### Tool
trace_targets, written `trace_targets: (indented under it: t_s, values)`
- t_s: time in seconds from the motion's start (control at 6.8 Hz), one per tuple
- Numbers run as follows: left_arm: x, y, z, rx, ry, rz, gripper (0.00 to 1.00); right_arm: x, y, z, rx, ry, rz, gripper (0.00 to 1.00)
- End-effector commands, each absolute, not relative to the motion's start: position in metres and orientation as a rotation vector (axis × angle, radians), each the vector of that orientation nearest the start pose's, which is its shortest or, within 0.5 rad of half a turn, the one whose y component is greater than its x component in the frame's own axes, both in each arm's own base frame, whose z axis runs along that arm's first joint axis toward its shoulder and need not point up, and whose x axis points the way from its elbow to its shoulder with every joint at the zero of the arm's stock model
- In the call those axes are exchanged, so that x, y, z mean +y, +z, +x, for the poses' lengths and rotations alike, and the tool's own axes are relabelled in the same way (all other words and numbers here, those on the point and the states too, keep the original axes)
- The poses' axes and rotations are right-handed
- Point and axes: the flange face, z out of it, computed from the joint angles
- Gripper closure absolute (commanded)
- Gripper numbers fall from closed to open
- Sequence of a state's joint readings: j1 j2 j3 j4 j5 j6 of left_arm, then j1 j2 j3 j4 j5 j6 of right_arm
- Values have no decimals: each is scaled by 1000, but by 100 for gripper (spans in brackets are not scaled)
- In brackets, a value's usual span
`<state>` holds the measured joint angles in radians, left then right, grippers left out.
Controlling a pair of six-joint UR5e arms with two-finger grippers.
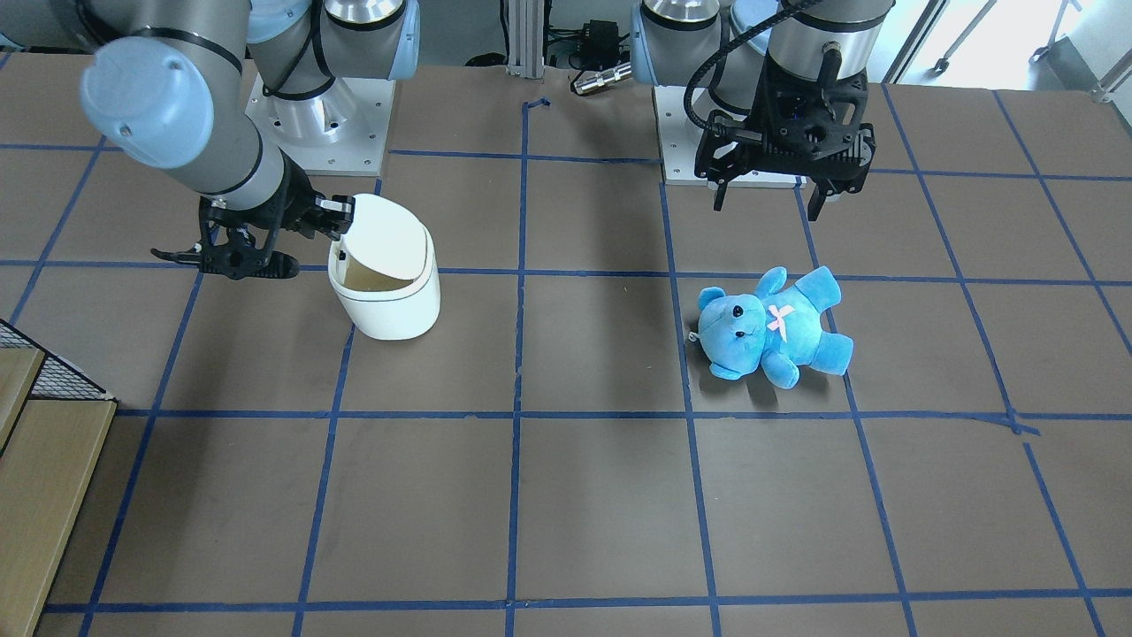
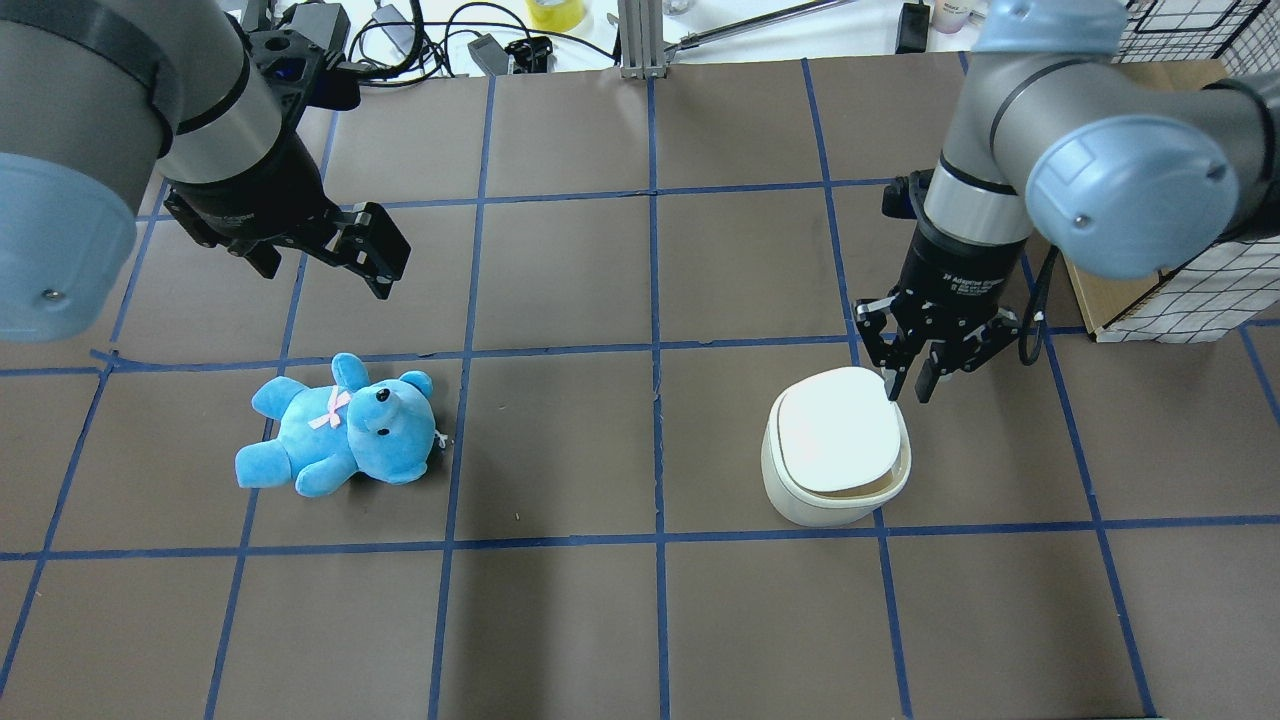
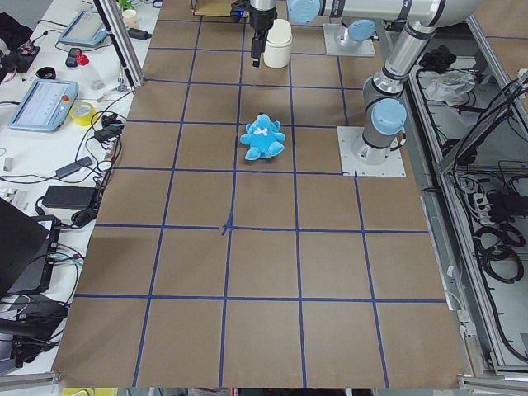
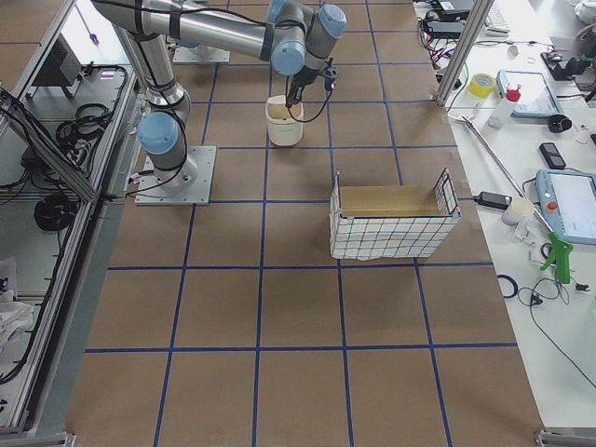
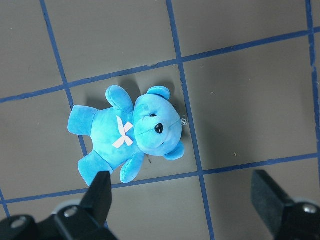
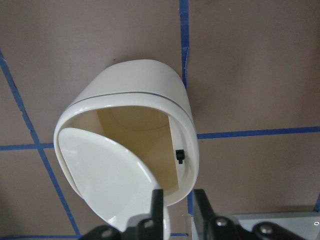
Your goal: Open trash can with right arm
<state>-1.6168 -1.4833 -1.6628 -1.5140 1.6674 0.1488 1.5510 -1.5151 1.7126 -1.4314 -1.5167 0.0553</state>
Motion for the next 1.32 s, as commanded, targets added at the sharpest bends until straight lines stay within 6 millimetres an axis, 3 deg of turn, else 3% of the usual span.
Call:
trace_targets:
  t_s: [0.0,0.29,0.44,1.18]
  values:
    - [-454,490,-145,3028,-72,292,0,-497,464,120,3152,294,120,0]
    - [-454,490,-145,3028,-72,292,0,-510,496,115,3178,79,130,0]
    - [-454,490,-145,3028,-72,292,0,-506,507,116,3179,9,139,0]
    - [-454,490,-145,3028,-72,292,0,-507,507,121,3166,-42,127,0]
